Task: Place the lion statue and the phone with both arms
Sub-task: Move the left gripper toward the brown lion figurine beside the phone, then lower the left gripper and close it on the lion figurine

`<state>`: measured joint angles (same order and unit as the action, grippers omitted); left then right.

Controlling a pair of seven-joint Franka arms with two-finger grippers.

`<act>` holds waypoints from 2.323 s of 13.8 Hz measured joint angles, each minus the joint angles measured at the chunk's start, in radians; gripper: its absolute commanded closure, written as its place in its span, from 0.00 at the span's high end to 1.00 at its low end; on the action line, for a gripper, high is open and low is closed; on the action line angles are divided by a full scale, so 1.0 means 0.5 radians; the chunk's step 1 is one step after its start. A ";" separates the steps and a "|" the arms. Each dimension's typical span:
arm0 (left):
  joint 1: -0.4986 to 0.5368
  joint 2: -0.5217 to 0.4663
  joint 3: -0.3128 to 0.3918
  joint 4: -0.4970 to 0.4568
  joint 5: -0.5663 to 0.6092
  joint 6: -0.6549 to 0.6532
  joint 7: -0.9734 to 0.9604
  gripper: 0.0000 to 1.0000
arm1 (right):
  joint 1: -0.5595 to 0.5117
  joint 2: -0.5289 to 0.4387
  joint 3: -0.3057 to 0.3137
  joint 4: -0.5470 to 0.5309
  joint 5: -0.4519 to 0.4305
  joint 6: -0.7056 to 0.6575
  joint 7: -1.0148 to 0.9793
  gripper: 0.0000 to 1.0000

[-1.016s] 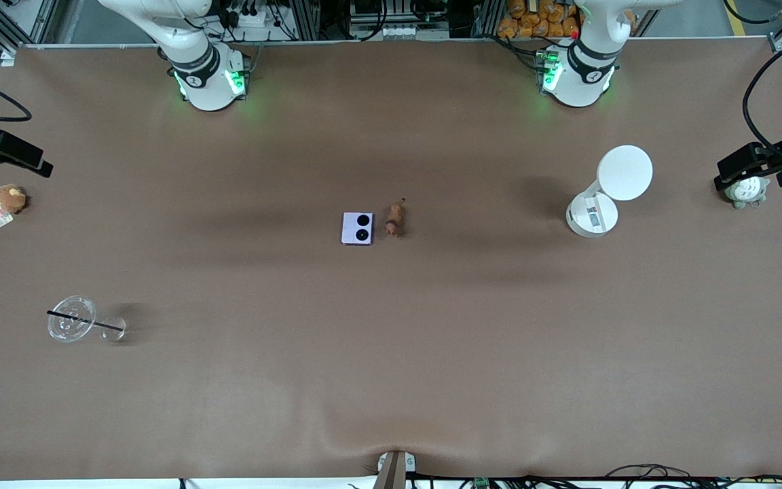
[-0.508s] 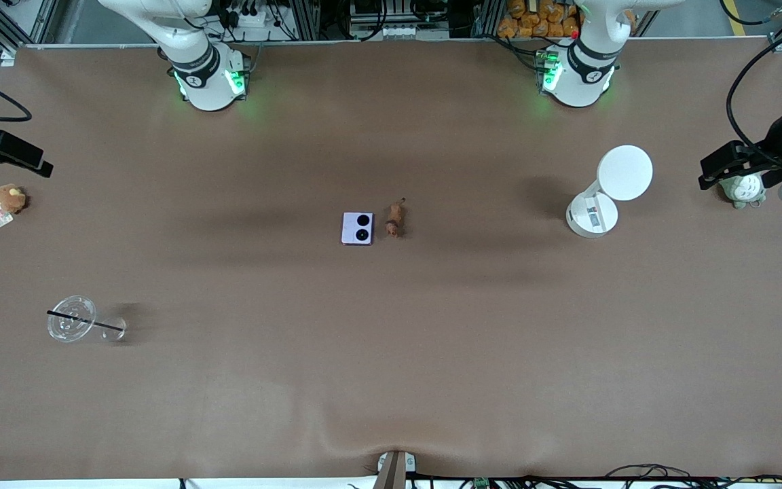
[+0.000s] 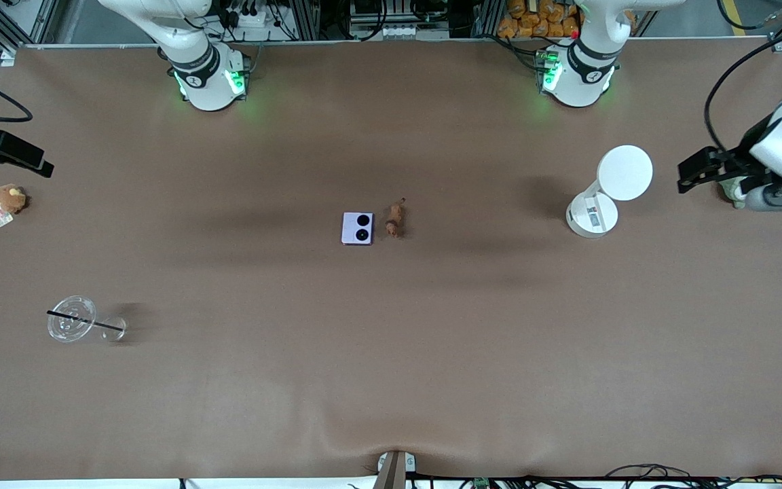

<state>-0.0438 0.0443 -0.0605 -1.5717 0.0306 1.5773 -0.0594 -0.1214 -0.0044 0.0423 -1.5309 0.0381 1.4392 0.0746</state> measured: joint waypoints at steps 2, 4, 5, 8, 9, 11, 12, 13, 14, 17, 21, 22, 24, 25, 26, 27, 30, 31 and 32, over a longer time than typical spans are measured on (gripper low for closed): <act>-0.030 0.106 -0.004 -0.002 0.000 0.004 0.003 1.00 | 0.000 0.000 0.000 -0.001 0.000 0.000 -0.013 1.00; -0.081 0.219 -0.006 0.022 0.000 0.029 0.003 1.00 | 0.000 0.001 0.000 -0.001 0.000 0.000 -0.027 1.00; -0.114 0.247 -0.007 0.040 0.000 0.030 0.003 1.00 | 0.000 0.001 0.000 -0.001 0.000 0.000 -0.032 1.00; -0.180 0.257 -0.008 0.073 0.000 0.028 0.003 1.00 | 0.000 0.001 0.001 -0.002 0.000 -0.001 -0.054 1.00; -0.178 0.259 -0.006 0.073 0.000 0.027 0.003 1.00 | 0.000 0.002 0.001 -0.002 0.000 -0.002 -0.084 1.00; -0.176 0.271 -0.002 0.073 0.000 0.034 0.003 1.00 | 0.000 0.002 0.001 -0.003 0.000 -0.007 -0.174 1.00; -0.179 0.276 -0.007 0.073 -0.008 0.058 0.002 1.00 | 0.000 0.002 0.001 -0.003 0.000 -0.012 -0.189 1.00; -0.189 0.284 -0.019 0.073 -0.025 0.090 -0.009 1.00 | 0.000 0.002 0.001 -0.003 0.000 -0.016 -0.199 1.00; -0.214 0.295 -0.031 0.072 -0.035 0.112 -0.053 1.00 | 0.000 0.002 0.001 -0.002 0.000 -0.017 -0.202 1.00; -0.400 0.362 -0.043 0.071 -0.036 0.171 -0.342 1.00 | 0.000 0.001 0.002 -0.002 0.000 -0.024 -0.202 1.00; -0.570 0.508 -0.047 0.081 -0.036 0.272 -0.469 1.00 | 0.000 -0.008 0.002 -0.001 0.000 -0.067 -0.202 1.00; -0.597 0.545 -0.047 0.096 -0.037 0.297 -0.505 1.00 | 0.000 -0.011 0.001 -0.001 0.000 -0.072 -0.202 1.00; -0.693 0.638 -0.049 0.166 -0.037 0.323 -0.685 1.00 | 0.000 -0.012 0.003 -0.004 0.000 -0.070 -0.202 1.00; -0.756 0.692 -0.050 0.212 -0.037 0.336 -0.771 1.00 | 0.000 -0.012 0.003 -0.009 0.000 -0.068 -0.202 1.00; -0.827 0.751 -0.049 0.252 -0.036 0.363 -0.852 1.00 | 0.001 -0.012 0.005 -0.013 0.000 -0.067 -0.202 1.00; -0.899 0.813 -0.046 0.277 -0.035 0.413 -0.930 1.00 | 0.002 -0.012 0.006 -0.017 0.000 -0.067 -0.202 1.00; -1.055 0.973 -0.038 0.319 -0.035 0.574 -1.074 1.00 | 0.008 -0.012 0.011 -0.023 0.000 -0.071 -0.202 1.00; -1.078 0.996 -0.038 0.327 -0.035 0.590 -1.088 1.00 | 0.009 -0.012 0.011 -0.023 0.000 -0.072 -0.202 1.00; -1.111 1.010 -0.037 0.333 -0.034 0.600 -1.122 1.00 | 0.011 -0.012 0.011 -0.024 0.000 -0.074 -0.202 1.00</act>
<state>-0.5993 0.5493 -0.0790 -1.4054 0.0135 1.8773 -0.6205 -0.1161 -0.0105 0.0480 -1.5427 0.0380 1.4020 -0.0261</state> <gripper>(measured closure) 0.000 0.000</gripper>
